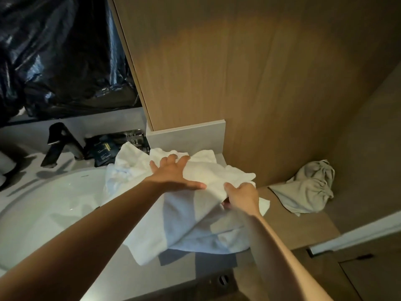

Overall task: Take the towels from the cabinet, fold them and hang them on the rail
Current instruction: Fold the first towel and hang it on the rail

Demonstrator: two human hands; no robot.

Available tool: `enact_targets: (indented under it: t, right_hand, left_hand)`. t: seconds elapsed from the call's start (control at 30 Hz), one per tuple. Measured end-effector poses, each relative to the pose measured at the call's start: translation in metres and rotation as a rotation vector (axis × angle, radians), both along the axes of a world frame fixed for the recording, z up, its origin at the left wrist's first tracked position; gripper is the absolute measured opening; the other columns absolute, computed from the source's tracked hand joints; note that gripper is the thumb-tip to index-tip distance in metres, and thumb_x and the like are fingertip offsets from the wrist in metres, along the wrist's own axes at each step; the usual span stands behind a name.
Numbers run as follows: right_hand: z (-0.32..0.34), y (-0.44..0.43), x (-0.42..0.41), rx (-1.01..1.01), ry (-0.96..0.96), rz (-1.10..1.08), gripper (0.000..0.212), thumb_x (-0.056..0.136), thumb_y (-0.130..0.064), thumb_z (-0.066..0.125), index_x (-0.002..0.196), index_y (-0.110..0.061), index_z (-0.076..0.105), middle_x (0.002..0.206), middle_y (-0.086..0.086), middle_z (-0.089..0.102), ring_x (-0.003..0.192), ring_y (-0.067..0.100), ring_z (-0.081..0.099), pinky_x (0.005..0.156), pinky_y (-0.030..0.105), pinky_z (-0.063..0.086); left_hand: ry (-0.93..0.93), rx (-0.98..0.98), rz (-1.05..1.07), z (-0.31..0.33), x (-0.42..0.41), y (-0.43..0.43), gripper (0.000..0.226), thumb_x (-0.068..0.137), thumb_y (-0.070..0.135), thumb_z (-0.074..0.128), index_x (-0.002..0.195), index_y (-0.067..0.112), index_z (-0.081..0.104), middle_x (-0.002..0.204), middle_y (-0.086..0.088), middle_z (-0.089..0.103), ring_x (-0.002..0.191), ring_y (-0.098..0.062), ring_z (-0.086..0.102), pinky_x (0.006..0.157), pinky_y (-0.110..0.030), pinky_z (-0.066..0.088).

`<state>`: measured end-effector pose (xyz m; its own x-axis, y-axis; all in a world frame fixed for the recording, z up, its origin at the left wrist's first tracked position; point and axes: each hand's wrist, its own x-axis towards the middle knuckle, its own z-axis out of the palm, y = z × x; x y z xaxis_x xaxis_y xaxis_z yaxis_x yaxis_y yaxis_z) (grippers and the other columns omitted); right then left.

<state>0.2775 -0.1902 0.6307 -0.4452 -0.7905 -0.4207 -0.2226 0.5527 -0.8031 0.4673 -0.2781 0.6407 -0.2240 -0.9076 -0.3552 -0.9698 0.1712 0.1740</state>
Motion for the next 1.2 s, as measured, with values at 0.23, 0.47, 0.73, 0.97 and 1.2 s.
enact_targets:
  t: [0.23,0.47,0.73,0.97,1.2]
  right_hand:
    - [-0.003,0.015,0.005,0.041,-0.481,-0.375,0.020,0.082,-0.014,0.076,0.074,-0.006,0.059,0.079,0.009,0.065,0.070,0.022,0.066,0.063,0.030,0.059]
    - [0.009,0.022,0.007,0.023,-0.775,-0.496,0.038,0.079,-0.003,0.077,0.111,0.007,0.057,0.102,0.019,0.068,0.071,0.022,0.066,0.060,0.026,0.059]
    - [0.039,0.031,0.001,-0.301,-0.644,-0.189,0.060,0.091,0.004,0.058,0.144,-0.014,0.036,0.130,0.008,0.061,0.112,0.023,0.063,0.069,0.022,0.055]
    - [0.121,0.039,-0.035,-0.650,-0.483,-0.095,0.059,0.092,-0.001,0.058,0.139,-0.030,0.038,0.084,-0.032,0.069,0.076,-0.009,0.067,0.053,0.011,0.050]
    - [0.199,0.066,-0.087,-0.877,-0.215,-0.208,0.017,0.093,-0.037,0.061,0.109,-0.039,0.057,0.084,-0.039,0.064,0.079,-0.020,0.060,0.051,0.002,0.044]
  left_hand:
    - [0.012,-0.120,0.269,0.004,-0.005,-0.032,0.081,0.072,0.087,0.037,0.114,0.021,0.057,0.123,-0.005,0.061,0.117,-0.030,0.052,0.098,-0.051,0.030]
    - [0.178,-0.032,0.289,0.024,-0.006,-0.037,0.063,0.070,0.069,0.068,0.083,0.007,0.064,0.088,-0.015,0.065,0.094,-0.033,0.060,0.077,-0.036,0.042]
    - [0.575,0.112,0.296,0.092,0.021,-0.017,0.045,0.070,0.046,0.082,0.071,0.014,0.051,0.063,0.001,0.053,0.057,-0.013,0.049,0.060,-0.027,0.037]
    - [0.867,0.464,0.224,0.156,0.015,0.014,0.055,0.067,0.057,0.071,0.111,0.025,0.065,0.100,0.004,0.075,0.092,-0.013,0.072,0.079,-0.031,0.057]
    - [1.343,0.223,0.060,0.199,-0.057,0.036,0.065,0.063,0.039,0.085,0.120,0.026,0.057,0.107,0.004,0.073,0.092,-0.014,0.072,0.066,-0.023,0.055]
